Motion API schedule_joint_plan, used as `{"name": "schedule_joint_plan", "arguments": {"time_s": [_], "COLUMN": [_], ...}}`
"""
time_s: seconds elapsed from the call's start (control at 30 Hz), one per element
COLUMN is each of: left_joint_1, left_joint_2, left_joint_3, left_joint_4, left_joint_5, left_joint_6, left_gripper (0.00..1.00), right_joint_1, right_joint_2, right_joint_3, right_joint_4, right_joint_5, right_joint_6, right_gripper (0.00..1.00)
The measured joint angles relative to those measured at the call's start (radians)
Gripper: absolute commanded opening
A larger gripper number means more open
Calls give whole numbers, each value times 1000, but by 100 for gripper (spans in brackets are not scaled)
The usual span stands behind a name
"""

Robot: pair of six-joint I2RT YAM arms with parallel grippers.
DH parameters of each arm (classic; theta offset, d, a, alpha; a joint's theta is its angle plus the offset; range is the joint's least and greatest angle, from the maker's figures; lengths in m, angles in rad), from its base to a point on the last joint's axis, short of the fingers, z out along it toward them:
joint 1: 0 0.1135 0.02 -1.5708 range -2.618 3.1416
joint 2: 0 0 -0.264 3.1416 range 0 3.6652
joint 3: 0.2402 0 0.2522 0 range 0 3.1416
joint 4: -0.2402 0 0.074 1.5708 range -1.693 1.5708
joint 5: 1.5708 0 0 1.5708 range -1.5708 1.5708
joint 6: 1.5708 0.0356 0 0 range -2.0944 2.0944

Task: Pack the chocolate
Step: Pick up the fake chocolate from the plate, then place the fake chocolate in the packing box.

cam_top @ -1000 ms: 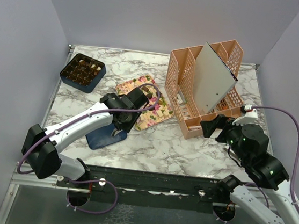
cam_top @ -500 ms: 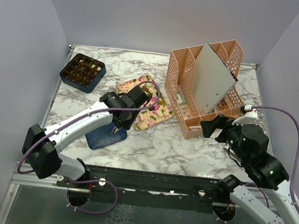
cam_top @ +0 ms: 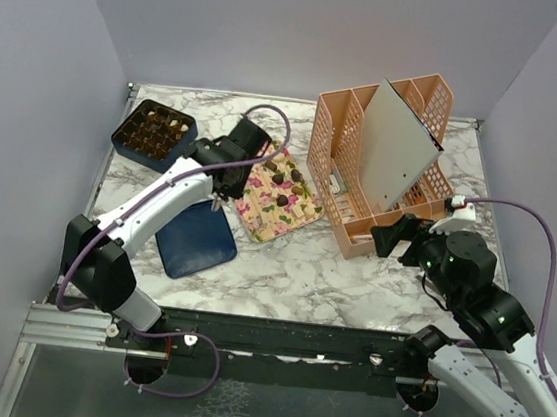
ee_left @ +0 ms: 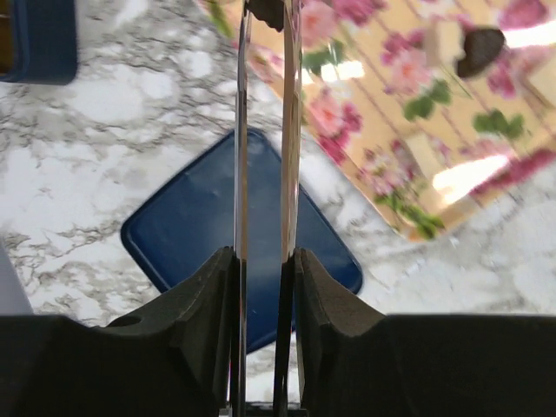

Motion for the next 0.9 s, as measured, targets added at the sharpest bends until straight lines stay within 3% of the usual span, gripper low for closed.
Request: {"name": "schedule_joint_plan", "arguments": {"time_s": [0.5,0.9], "left_joint_1": [456,654], "left_joint_2": [147,299], "left_joint_3": [167,308], "left_joint_4": [154,230], "left_joint_5": [-19,-26], "left_joint_6": [29,37], "left_gripper": [32,31], "right_joint_1": [0,0], "right_joint_2": [0,-2], "right_joint_3": [-25,-45], "right_joint_4": [42,62], "right_joint_5": [-33,-59], "right_joint_6": [-8,-2], "right_gripper": [98,98]}}
